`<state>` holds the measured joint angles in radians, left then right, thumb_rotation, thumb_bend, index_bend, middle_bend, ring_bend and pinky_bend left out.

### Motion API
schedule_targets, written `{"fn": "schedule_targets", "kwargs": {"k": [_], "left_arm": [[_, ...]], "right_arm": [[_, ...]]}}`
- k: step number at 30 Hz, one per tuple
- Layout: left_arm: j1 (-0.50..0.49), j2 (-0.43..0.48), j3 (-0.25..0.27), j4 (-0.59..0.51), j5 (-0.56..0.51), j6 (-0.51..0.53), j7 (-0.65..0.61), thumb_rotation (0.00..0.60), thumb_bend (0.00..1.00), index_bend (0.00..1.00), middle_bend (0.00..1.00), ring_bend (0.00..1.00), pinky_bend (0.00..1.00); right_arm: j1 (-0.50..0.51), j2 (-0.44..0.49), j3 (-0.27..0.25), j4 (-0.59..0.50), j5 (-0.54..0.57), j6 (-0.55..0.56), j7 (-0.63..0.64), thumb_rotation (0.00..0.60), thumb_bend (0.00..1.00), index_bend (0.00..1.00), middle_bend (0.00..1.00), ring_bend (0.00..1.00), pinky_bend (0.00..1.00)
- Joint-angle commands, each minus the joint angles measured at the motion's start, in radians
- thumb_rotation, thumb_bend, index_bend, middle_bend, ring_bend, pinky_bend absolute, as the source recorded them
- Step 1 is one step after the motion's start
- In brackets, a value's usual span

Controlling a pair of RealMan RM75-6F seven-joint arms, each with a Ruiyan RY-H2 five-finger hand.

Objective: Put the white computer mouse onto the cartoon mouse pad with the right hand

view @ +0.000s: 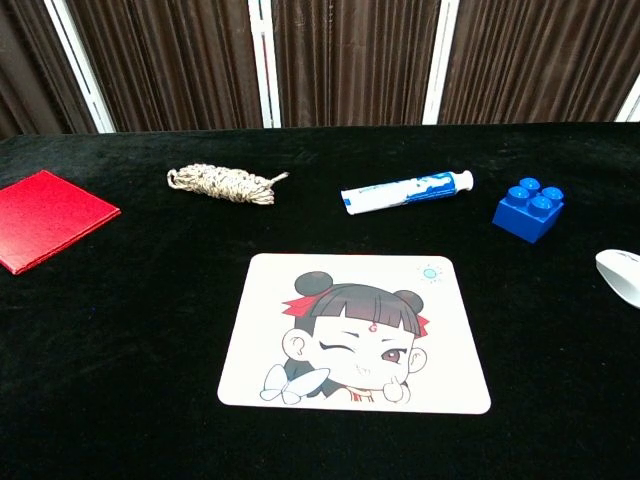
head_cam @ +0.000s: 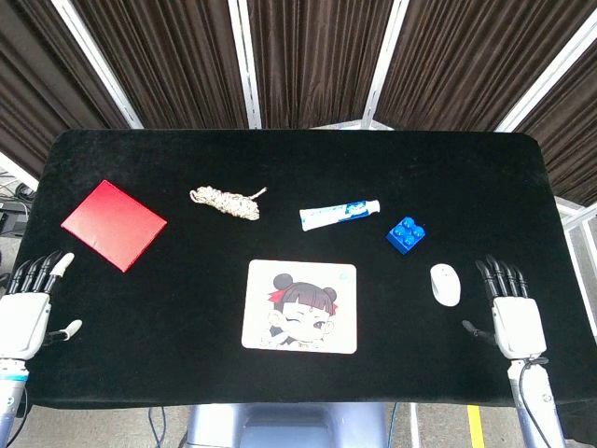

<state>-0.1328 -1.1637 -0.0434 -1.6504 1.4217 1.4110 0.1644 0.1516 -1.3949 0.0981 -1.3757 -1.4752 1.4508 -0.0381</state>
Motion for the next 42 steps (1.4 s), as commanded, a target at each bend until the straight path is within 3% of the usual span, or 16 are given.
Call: {"fn": "schedule_targets", "kwargs": {"k": [1, 8, 30, 42], "left_arm": [[0.000, 0.000, -0.001, 0.000, -0.001, 0.001, 0.000, 0.600, 0.17, 0.00, 0.00, 0.00, 0.00], [0.000, 0.001, -0.003, 0.000, -0.005, 0.000, 0.002, 0.600, 0.17, 0.00, 0.00, 0.00, 0.00], [0.000, 0.007, -0.014, -0.007, -0.014, 0.009, 0.006, 0.600, 0.17, 0.00, 0.00, 0.00, 0.00], [-0.001, 0.007, -0.012, -0.011, -0.010, 0.010, 0.001, 0.600, 0.17, 0.00, 0.00, 0.00, 0.00]], "right_arm": [[0.009, -0.005, 0.012, 0.009, 0.010, -0.008, -0.001, 0.600, 0.00, 0.01, 0.00, 0.00, 0.00], [0.058, -0.048, 0.060, 0.070, 0.087, -0.090, -0.021, 0.600, 0.00, 0.01, 0.00, 0.00, 0.00], [0.190, -0.252, 0.130, 0.526, 0.254, -0.345, 0.004, 0.600, 0.00, 0.01, 0.00, 0.00, 0.00], [0.221, -0.296, 0.126, 0.584, 0.235, -0.360, 0.047, 0.600, 0.00, 0.01, 0.00, 0.00, 0.00]]}}
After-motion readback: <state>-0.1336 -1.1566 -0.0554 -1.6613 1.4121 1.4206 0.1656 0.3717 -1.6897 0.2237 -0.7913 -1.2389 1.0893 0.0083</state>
